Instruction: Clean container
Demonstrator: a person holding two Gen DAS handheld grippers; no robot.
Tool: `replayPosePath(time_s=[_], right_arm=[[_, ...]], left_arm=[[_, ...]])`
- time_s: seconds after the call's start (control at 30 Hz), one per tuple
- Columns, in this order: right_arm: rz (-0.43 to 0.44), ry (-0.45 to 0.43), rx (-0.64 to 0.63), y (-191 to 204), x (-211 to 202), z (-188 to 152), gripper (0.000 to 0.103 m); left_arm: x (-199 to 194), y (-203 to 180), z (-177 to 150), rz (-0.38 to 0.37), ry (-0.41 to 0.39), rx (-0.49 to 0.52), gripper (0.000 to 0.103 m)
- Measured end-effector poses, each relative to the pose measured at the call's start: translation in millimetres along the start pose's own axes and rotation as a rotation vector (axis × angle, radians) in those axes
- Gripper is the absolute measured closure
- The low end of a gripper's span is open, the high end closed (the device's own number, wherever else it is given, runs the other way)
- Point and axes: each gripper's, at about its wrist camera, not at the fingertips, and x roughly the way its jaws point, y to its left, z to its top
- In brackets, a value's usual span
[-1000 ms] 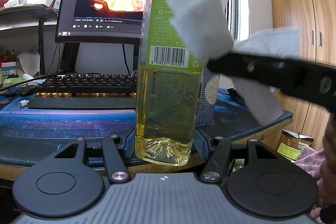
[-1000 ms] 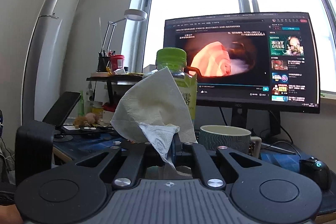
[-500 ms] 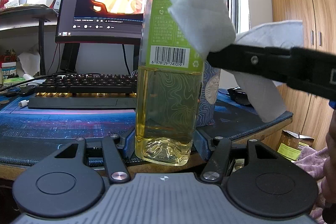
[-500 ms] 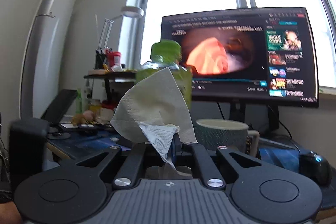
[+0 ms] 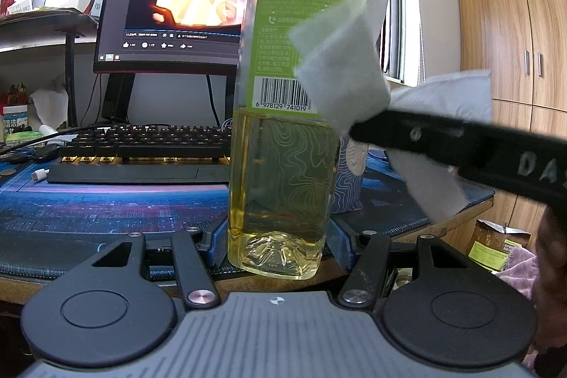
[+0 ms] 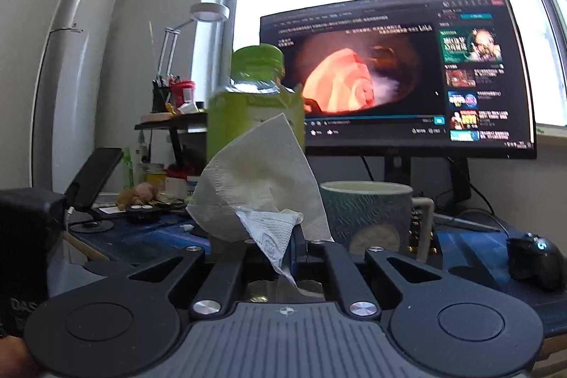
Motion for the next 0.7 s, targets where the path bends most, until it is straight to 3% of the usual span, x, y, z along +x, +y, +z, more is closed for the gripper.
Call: replayPosePath(time_s=[0.7], right_arm=[[-0.003, 0.005, -0.010, 1.8, -0.6, -0.6, 0.097]], left_arm=[[-0.6, 0.4, 0.1, -0.002, 0.000, 0.000, 0.042]])
